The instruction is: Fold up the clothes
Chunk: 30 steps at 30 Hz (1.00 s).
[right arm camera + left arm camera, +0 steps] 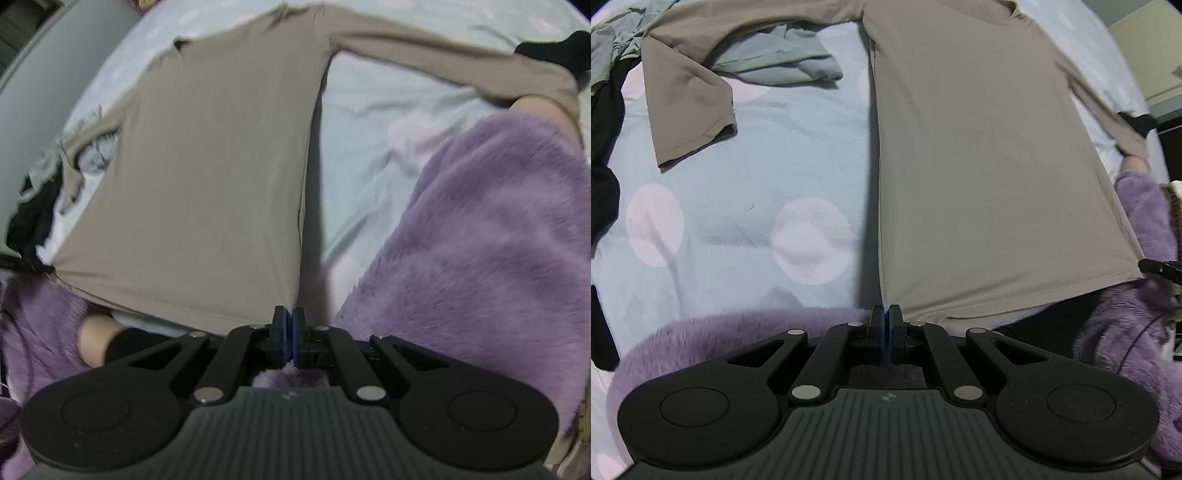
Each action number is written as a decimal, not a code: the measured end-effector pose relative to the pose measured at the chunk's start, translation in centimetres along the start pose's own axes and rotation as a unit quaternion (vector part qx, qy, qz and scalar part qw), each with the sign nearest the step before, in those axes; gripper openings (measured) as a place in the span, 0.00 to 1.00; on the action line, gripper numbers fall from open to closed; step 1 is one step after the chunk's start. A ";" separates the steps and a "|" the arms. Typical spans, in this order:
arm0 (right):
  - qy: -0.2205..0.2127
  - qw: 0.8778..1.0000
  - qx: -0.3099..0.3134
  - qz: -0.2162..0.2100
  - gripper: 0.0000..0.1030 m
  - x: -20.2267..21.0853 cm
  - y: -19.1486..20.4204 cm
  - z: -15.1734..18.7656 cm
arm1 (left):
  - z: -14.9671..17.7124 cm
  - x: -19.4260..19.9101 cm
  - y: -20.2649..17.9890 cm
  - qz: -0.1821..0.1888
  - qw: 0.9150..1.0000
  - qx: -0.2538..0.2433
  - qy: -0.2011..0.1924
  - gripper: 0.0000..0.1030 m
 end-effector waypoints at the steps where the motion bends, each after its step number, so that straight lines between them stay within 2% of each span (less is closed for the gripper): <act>1: 0.004 1.000 0.004 0.004 0.04 -0.6 -0.1 0.1 | -0.2 -0.4 0.0 -0.005 1.000 -0.002 0.006 0.00; 10: 0.018 0.998 0.046 0.038 0.04 -4.5 0.2 0.2 | -1.0 -5.1 1.1 -0.061 0.993 -0.006 0.097 0.04; 14: 0.016 0.997 0.055 0.043 0.06 -4.7 0.1 0.2 | -0.7 -6.4 1.7 -0.086 0.988 -0.020 0.125 0.19; 16: 0.012 0.998 0.055 0.040 0.12 -4.5 0.2 0.1 | -0.6 -6.4 1.8 -0.089 0.988 -0.024 0.127 0.26; 18: -0.002 0.998 0.052 0.034 0.27 -3.8 0.4 -0.3 | -0.8 -5.5 2.1 -0.078 0.990 -0.021 0.116 0.44; 19: -0.009 0.998 0.050 0.031 0.30 -3.5 0.4 -0.5 | -0.8 -5.1 2.2 -0.073 0.991 -0.019 0.110 0.47; 22: -0.042 0.998 0.042 0.034 0.40 -2.2 0.2 -1.8 | -1.6 -3.2 3.1 -0.059 0.995 -0.002 0.078 0.48; 25: -0.086 0.994 0.038 0.058 0.49 -1.5 -0.4 -3.6 | -3.5 -0.6 4.9 -0.050 0.998 0.022 0.013 0.48; 27: -0.110 0.990 0.031 0.077 0.51 -1.5 -1.2 -4.9 | -5.0 1.3 6.7 -0.059 0.997 0.041 -0.037 0.49; 30: -0.144 0.985 0.022 0.097 0.51 -2.0 -2.3 -6.9 | -7.5 3.8 10.0 -0.085 0.987 0.072 -0.116 0.49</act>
Point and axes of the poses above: each gripper's, at about its wrist camera, not at the fingertips, and x roughly against the way its jaws point, y to its left, z to its underside, the point moved 10 cm from there along -x, roughly the way its jaws point, and after that the axes turned 4 degrees about -y, right-handed, at the moved point
